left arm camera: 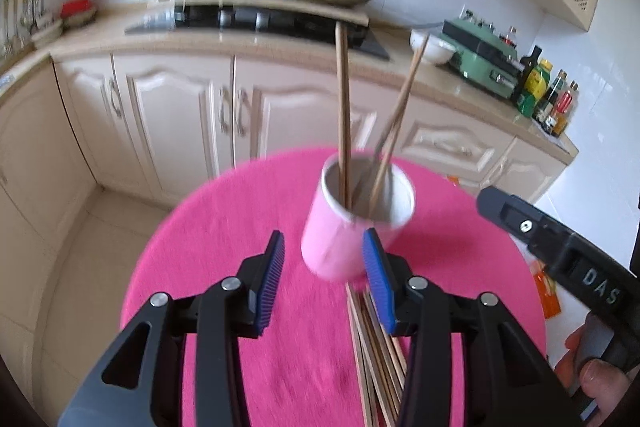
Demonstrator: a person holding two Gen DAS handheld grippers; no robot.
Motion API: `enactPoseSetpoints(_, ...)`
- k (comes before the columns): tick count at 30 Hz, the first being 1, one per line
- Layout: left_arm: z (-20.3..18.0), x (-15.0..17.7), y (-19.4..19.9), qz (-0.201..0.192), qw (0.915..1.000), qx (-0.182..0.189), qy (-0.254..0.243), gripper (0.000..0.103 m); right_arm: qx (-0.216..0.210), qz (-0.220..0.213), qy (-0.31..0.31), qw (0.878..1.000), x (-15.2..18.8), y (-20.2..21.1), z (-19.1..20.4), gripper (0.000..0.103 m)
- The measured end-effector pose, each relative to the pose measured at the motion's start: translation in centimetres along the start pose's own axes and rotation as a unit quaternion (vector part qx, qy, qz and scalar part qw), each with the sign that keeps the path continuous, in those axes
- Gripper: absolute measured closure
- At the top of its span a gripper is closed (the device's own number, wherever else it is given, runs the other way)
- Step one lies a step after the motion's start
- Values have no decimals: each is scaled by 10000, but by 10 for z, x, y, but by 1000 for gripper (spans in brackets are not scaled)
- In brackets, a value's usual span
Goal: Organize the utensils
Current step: 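Open both grippers over the pink cup and pull them back toward the pile, then lower the left gripper onto the chopstick pile and close on one chopstick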
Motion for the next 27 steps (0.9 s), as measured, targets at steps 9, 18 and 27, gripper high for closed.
enactPoseSetpoints(9, -10, 72, -45, 1444, 9891, 211, -177, 62, 364, 886, -305, 9949, 50, -10, -29, 53)
enactPoseSetpoints(18, -26, 112, -66, 2052, 9768, 36, -610, 62, 439, 1631, -463, 9845, 98, -21, -41, 53)
enactPoseSetpoints(27, -36, 102, -78, 2174, 9703, -333, -1010, 58, 394, 1906, -487, 9797, 106, -29, -43, 53)
Point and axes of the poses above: each gripper's, at about its wrist camera, not at the fingertips, and y roughly against the way its jaws point, z to its left, x to its underside, the point moved 4 cm from there along -y, roughly the way its jaws point, and after that the axes turned 3 degrees about -x, right-handed, at the moved point
